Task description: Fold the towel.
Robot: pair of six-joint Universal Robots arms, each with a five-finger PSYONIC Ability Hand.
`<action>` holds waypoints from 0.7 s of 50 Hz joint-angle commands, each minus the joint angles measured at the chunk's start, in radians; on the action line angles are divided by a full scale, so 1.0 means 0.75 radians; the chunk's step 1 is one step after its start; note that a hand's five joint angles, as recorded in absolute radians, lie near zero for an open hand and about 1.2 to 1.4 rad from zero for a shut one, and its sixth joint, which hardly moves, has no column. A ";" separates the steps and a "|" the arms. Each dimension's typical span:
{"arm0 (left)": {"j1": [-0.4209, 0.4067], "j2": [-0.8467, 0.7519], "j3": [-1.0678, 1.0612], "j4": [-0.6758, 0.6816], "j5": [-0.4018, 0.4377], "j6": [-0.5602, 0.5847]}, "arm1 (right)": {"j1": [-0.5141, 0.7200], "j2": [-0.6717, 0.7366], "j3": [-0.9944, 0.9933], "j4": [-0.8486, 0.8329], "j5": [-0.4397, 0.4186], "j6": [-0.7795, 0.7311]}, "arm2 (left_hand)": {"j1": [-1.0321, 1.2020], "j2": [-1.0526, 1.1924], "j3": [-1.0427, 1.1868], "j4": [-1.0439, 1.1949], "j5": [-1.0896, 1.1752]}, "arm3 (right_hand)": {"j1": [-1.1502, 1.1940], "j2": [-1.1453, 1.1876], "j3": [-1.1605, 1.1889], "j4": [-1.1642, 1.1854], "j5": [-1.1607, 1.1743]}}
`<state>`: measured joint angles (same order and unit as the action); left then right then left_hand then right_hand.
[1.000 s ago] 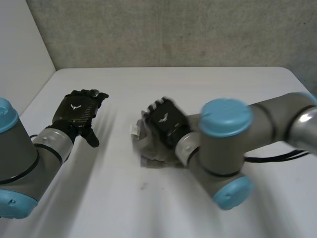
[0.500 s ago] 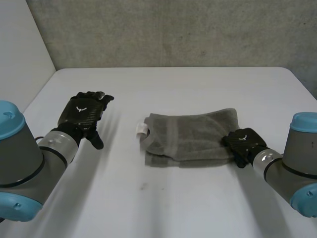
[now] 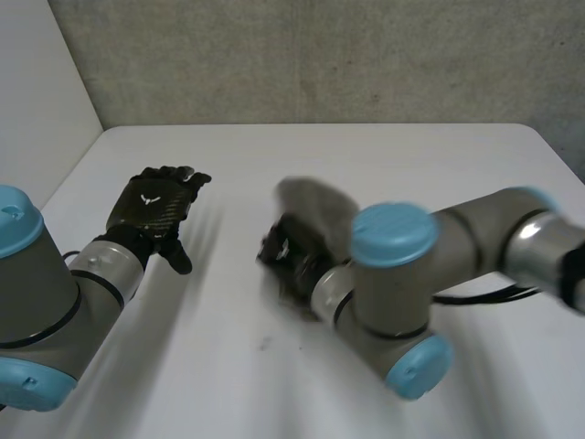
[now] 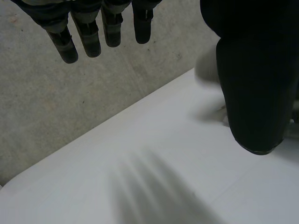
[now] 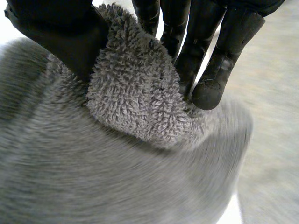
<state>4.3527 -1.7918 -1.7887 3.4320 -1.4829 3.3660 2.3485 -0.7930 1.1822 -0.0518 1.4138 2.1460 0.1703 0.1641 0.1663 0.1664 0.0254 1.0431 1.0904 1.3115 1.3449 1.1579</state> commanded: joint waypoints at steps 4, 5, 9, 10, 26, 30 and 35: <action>-0.011 0.008 0.033 -0.007 0.001 0.004 | 0.014 -0.039 0.031 0.010 0.056 0.029 | 0.006 0.014 0.011 0.011 -0.034 | -1.158 -1.221 -1.516 -1.561 -1.544; -0.011 0.008 0.033 -0.007 0.001 0.004 | -0.004 -0.098 0.068 -0.031 0.052 0.118 | 0.006 0.014 0.011 0.011 -0.034 | -1.158 -1.221 -1.516 -1.561 -1.544; -0.024 0.006 0.112 -0.013 0.001 -0.001 | -0.053 -0.217 0.154 -0.093 0.050 0.315 | 0.006 0.014 0.011 0.011 -0.034 | -1.158 -1.221 -1.516 -1.561 -1.544; -0.024 0.006 0.113 -0.013 0.001 -0.001 | -0.071 -0.272 0.199 -0.107 0.048 0.408 | 0.006 0.014 0.011 0.011 -0.034 | -1.158 -1.221 -1.516 -1.561 -1.544; -0.318 -0.286 0.634 -0.303 -0.015 -0.276 | -0.303 -0.491 0.344 -0.021 0.019 0.933 | 0.058 0.066 0.063 0.063 0.018 | -1.158 -1.221 -1.516 -1.561 -1.544; -0.339 -0.386 0.718 -0.365 -0.023 -0.301 | -0.374 -0.440 0.269 0.087 -0.071 1.037 | 0.065 0.074 0.071 0.071 0.026 | -1.158 -1.221 -1.516 -1.561 -1.544; -0.343 -0.538 0.810 -0.424 -0.111 -0.307 | -0.391 -0.279 0.146 0.167 -0.100 1.109 | 0.065 0.074 0.071 0.071 0.026 | -1.158 -1.221 -1.516 -1.561 -1.544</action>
<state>4.1034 -2.0626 -1.2649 3.1708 -1.5059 3.1457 2.0883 -1.1342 1.4092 -0.0206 1.3931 2.8995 0.1853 0.1856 0.1855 0.1836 0.0255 0.2312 0.2632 0.2436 0.2623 0.0629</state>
